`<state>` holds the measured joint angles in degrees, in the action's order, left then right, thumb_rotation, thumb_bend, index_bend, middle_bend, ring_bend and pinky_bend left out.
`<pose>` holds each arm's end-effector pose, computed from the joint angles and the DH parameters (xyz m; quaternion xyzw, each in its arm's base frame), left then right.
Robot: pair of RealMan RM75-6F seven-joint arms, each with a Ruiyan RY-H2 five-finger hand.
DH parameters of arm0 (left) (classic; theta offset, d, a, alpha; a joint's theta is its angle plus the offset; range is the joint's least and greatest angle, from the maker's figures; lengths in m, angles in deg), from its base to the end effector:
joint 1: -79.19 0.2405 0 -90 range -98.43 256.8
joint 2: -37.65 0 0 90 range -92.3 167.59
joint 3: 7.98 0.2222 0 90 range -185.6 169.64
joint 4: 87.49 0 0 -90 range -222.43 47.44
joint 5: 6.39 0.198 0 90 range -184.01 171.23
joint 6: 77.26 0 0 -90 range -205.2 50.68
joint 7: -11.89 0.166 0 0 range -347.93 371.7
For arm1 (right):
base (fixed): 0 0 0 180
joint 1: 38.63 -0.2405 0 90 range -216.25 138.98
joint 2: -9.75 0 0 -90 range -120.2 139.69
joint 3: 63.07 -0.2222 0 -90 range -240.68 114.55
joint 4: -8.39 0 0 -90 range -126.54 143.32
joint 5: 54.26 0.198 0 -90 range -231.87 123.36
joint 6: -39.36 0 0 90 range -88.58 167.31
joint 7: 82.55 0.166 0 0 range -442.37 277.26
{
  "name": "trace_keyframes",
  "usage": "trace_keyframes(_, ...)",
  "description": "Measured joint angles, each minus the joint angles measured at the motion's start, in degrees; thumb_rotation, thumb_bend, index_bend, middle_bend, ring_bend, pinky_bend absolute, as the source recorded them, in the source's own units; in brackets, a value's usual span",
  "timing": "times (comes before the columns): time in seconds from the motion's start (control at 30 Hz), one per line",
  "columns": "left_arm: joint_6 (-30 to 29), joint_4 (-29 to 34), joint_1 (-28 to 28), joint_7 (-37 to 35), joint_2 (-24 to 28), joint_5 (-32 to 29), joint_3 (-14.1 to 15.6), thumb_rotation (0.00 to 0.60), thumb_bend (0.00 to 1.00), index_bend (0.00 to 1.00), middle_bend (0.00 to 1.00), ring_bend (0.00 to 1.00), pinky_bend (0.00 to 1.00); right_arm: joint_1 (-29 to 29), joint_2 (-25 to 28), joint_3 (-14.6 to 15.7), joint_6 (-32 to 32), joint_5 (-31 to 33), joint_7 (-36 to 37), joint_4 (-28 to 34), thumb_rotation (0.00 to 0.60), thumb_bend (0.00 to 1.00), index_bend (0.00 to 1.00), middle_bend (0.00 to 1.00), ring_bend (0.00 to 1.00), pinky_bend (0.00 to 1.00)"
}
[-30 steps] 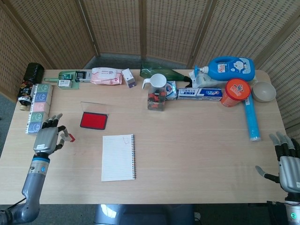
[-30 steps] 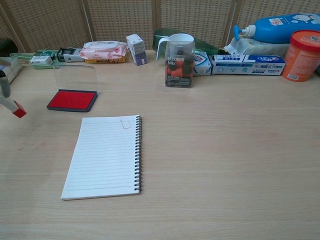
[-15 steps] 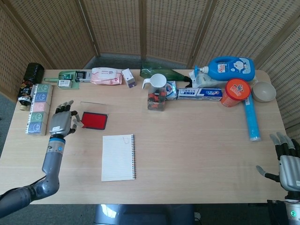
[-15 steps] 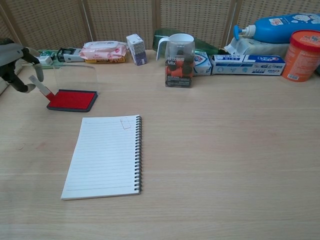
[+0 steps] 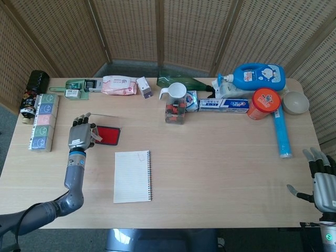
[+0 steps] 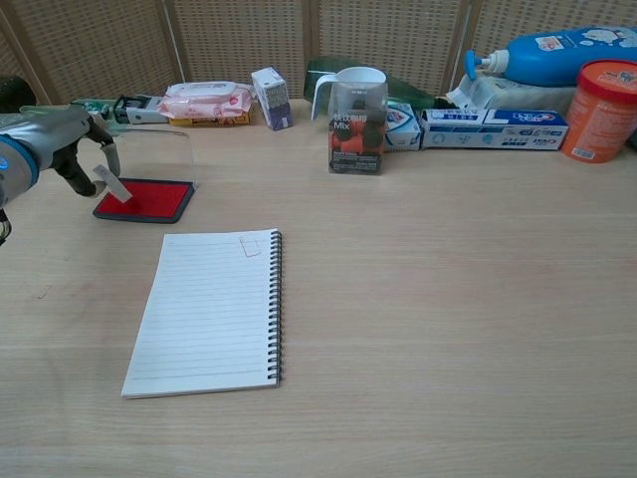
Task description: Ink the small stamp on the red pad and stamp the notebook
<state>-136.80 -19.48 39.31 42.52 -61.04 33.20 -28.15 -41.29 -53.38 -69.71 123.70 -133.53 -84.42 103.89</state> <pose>-0.2023 0.3796 0.0022 -0.5768 -0.4870 -0.2954 0.5855 -0.2869 -0.1998 0.1705 0.5402 -0.4118 0.3770 0.6296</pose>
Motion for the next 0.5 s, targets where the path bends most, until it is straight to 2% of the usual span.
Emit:
trace_keyframes(0.23, -0.97, -6.33, -3.34, 3.14, -5.58, -2.38, -1.03, 0.6, 0.46, 0.64, 0.0, 0.0, 0.04, -0.21, -0.78, 0.1, 0.04, -0.89, 1.98, -0.68, 0.52, 0.06, 0.0, 0.0, 0.0, 0.0)
trace_keyframes(0.5, -2.37, -7.36, -3.77, 3.71, -7.05, -2.51, -1.37, 0.6, 0.45, 0.64, 0.0, 0.0, 0.04, -0.16, -0.96, -0.02, 0.72, -1.42, 3.01, -1.21, 0.521, 0.06, 0.0, 0.0, 0.0, 0.0)
